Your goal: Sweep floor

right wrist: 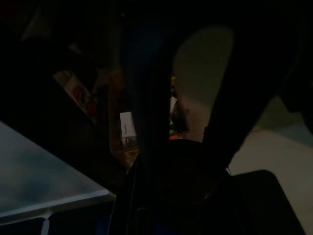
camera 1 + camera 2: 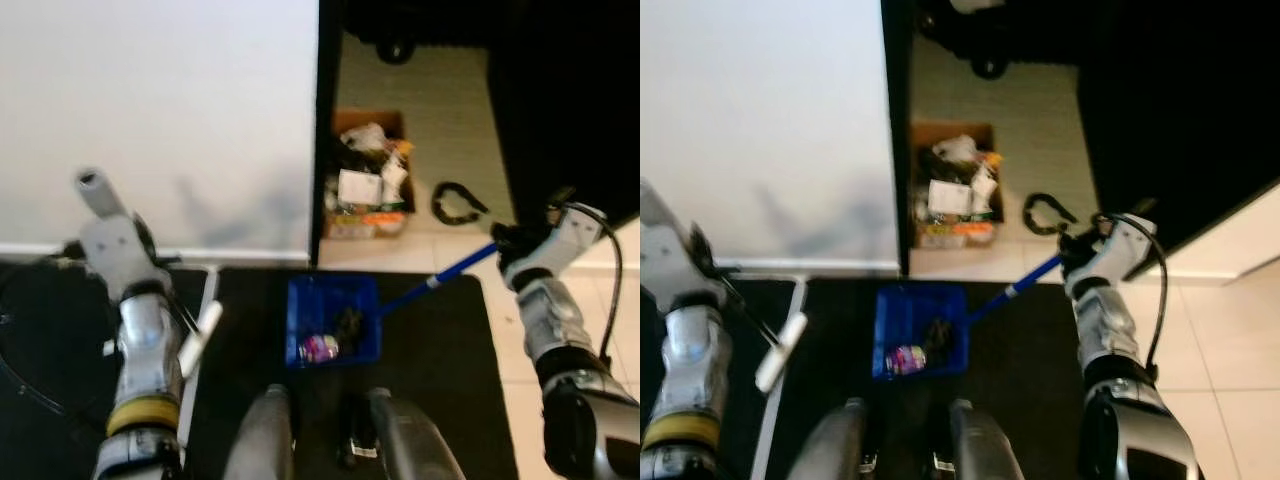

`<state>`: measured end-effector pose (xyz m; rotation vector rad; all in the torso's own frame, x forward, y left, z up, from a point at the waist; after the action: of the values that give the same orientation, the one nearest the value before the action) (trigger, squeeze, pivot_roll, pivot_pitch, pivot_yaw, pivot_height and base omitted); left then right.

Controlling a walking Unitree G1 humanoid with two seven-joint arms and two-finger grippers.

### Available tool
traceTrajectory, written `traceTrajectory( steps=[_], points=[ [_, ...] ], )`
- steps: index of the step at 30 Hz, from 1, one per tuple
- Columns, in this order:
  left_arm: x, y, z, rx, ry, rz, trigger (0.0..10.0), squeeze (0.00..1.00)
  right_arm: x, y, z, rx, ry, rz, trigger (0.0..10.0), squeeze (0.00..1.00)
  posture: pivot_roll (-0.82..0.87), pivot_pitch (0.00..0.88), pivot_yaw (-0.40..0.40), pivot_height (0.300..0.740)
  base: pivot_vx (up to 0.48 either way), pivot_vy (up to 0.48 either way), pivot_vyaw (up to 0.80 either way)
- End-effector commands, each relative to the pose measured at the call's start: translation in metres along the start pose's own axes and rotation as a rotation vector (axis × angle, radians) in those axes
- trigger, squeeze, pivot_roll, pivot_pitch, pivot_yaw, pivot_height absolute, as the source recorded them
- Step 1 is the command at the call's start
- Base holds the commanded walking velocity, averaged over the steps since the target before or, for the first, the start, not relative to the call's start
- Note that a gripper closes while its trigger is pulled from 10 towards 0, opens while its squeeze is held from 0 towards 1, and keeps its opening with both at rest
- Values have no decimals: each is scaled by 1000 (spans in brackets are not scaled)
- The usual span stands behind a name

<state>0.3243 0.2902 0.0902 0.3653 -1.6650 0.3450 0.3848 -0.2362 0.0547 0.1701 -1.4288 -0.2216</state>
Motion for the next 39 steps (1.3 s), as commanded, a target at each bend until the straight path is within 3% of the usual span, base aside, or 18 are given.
traceTrajectory(
  steps=[1,7,37,38,39],
  points=[
    [2,0,1,-2,-17,-11,10000,0,7,1,-1,9,-35,-39,10000,0,54,100,-61,740,0,-480,550],
    [1,3,1,13,-13,-11,10000,0,5,16,-4,62,-28,-42,10000,0,55,96,-61,740,0,-480,800],
    [0,17,0,63,-7,-22,10000,0,9,27,-8,110,-38,-38,10000,0,57,99,-65,740,0,-480,800],
    [-13,16,0,61,63,0,10000,0,10,29,-8,113,-49,-44,10000,0,58,100,-65,740,0,0,0],
    [-13,16,0,61,63,0,10000,0,10,29,-8,113,-49,-44,10000,0,58,100,-65,740,0,0,0]
  ],
)
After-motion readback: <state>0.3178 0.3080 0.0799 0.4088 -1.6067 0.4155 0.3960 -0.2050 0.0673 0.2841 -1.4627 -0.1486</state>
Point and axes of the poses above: a point about 5 cm out from each wrist's last joint towards the gripper, its own z axis pointing back from the gripper into the wrist, its own x axis along the axis of the wrist's last joint, y = z × x, the point moved 6 cm from there along -z, pointing out of the wrist towards the gripper, and after that the axes turned 5 degrees about z, right-handed, at the moved point
